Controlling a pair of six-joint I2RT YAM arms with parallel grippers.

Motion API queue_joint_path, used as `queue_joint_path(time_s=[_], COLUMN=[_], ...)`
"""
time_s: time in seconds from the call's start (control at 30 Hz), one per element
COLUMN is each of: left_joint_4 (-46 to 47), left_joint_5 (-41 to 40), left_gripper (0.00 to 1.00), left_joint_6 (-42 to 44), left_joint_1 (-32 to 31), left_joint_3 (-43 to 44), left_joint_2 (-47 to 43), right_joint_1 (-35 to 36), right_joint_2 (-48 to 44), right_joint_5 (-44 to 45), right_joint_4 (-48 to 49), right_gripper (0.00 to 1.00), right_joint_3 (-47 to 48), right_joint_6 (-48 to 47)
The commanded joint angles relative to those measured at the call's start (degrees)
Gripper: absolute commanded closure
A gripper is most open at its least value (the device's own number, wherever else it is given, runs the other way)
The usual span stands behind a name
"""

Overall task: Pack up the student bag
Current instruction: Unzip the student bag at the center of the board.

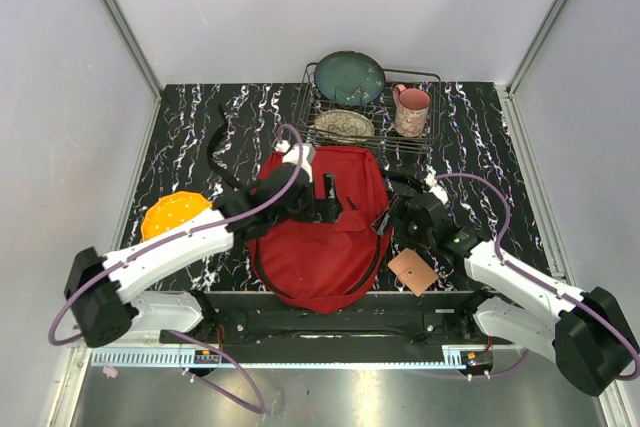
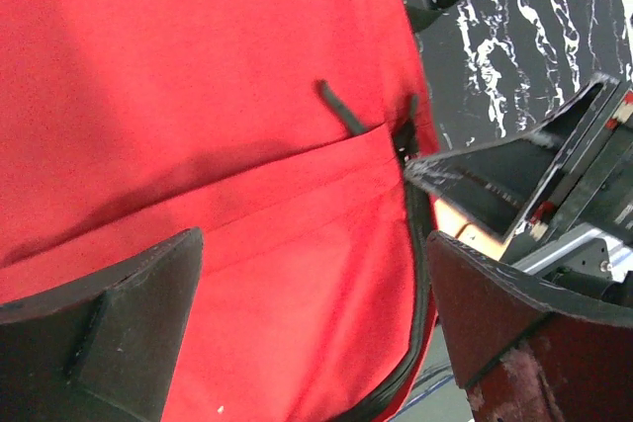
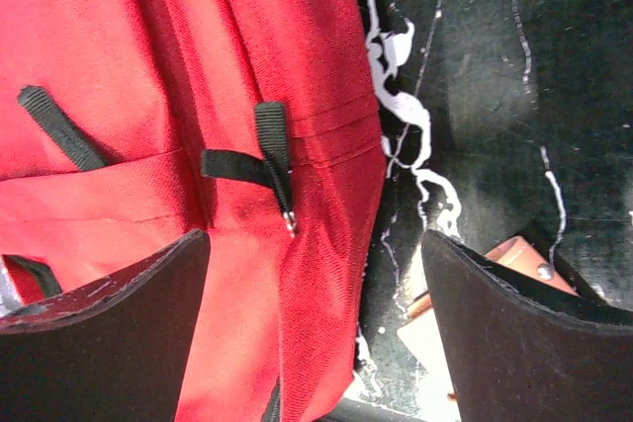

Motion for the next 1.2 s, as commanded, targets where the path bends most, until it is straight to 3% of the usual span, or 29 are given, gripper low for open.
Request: queue_joint_path(time_s=[0.0, 0.5, 0.63, 0.8, 0.87, 1.17], left_joint_4=[6.7, 9.2, 9.2, 9.8, 10.2, 10.6], left_joint_5=[4.4, 3.8, 4.2, 3.9, 3.8, 4.0], left_gripper=[0.01, 0.2, 0.29, 0.34, 0.43, 0.55], left_joint_6=[0.5, -5.3, -5.9, -6.7, -7.2, -8.0], left_joint_1=[0.2, 0.2, 0.2, 0.2, 0.2, 0.2], left_joint_3=[6.5, 15.4, 16.6, 16.4, 16.7, 16.8], left_joint_2=[8.3, 25.6, 27.6, 29.2, 29.8, 31.7], right_joint_1=[-0.1, -0.1, -0.1, -0.1, -0.1, -0.1], right_joint_2=[-0.9, -3.3, -3.8, -4.1, -4.1, -4.8], right_joint_5=[-2.4, -3.2, -3.0, -2.8, -2.9, -2.3], right_joint_4=[4.2, 4.0, 3.7, 3.6, 3.5, 2.5], right_gripper=[0.08, 0.17, 0.18, 0.19, 0.19, 0.19], right_joint_3=[-0.1, -1.4, -1.6, -1.7, -1.7, -1.6], right_joint_6=[1.5, 1.3, 1.2, 1.1, 1.1, 0.9])
